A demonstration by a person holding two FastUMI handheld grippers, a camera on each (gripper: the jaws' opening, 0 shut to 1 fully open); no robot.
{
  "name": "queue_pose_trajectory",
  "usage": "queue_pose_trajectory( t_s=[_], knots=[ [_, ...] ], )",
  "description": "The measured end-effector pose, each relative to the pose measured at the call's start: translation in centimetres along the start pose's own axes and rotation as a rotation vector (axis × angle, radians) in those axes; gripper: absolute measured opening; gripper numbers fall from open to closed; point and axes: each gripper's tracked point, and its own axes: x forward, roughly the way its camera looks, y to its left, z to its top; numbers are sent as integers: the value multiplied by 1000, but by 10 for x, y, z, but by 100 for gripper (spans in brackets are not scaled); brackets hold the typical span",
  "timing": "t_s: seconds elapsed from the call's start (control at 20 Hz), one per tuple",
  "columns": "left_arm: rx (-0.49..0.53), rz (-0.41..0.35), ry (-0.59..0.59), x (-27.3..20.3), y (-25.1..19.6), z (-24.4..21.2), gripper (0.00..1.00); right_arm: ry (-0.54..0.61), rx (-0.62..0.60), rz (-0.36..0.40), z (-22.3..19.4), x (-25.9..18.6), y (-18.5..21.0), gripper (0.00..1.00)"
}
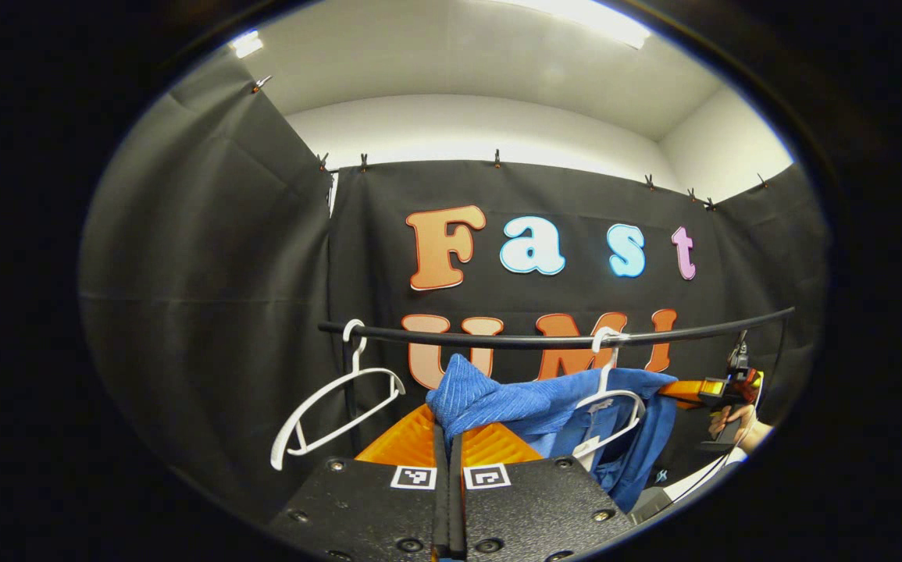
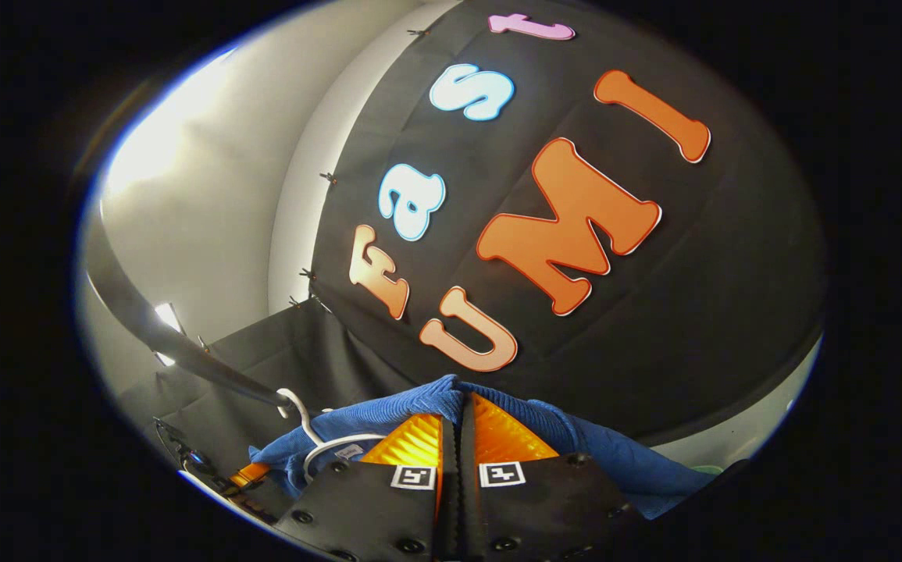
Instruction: Grasp the clothes on the hanger with both hands and then place them into the laundry hamper below.
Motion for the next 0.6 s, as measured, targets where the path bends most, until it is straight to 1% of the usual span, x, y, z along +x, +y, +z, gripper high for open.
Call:
queue_pose_trajectory(
  t_s=[0.35,0.6],
  knots=[
    [6,10,51,37,22,-20,0,25,11,-33,7,14,-9,7],
    [2,0,106,66,28,-47,0,20,5,-80,19,25,-22,7]
  ],
)
